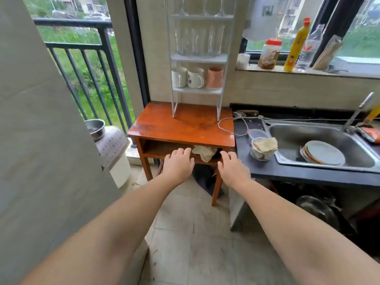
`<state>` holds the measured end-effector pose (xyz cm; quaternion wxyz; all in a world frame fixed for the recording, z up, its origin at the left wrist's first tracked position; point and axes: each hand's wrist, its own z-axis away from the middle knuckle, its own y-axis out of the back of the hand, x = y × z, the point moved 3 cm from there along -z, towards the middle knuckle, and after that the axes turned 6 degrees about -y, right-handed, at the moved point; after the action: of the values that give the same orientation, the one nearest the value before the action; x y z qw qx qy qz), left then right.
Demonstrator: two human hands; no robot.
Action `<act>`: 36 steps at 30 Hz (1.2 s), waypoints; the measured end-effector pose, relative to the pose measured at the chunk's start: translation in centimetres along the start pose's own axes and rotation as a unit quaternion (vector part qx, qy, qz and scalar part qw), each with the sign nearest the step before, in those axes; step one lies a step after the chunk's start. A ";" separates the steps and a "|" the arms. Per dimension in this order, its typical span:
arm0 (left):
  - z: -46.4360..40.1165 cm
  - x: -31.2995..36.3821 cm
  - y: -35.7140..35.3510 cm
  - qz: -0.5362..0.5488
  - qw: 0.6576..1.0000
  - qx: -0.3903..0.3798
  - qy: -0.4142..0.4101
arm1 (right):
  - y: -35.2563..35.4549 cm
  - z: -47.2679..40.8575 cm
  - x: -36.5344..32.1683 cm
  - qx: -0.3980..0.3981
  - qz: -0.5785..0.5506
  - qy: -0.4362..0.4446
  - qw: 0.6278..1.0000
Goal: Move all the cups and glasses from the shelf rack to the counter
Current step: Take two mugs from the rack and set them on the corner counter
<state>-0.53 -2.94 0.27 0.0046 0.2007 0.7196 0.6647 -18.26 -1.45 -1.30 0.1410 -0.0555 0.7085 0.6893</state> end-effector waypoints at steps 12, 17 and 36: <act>-21.3 -4.6 -0.6 0.008 1.000 -0.016 -0.006 | 0.3 -22.0 -1.3 0.012 -0.001 0.000 1.000; -31.3 -5.3 -1.1 0.005 1.000 -0.001 0.008 | 0.9 -32.0 -1.6 0.025 -0.012 0.010 1.000; -51.1 -4.9 -1.5 0.558 0.808 -0.021 0.186 | 2.4 -52.4 -3.6 -0.037 -0.540 -0.181 0.821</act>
<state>-10.43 -53.20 3.46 -0.4969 0.4397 0.4564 0.5928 -21.90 -53.75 2.52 0.6139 -0.3085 0.5010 0.5263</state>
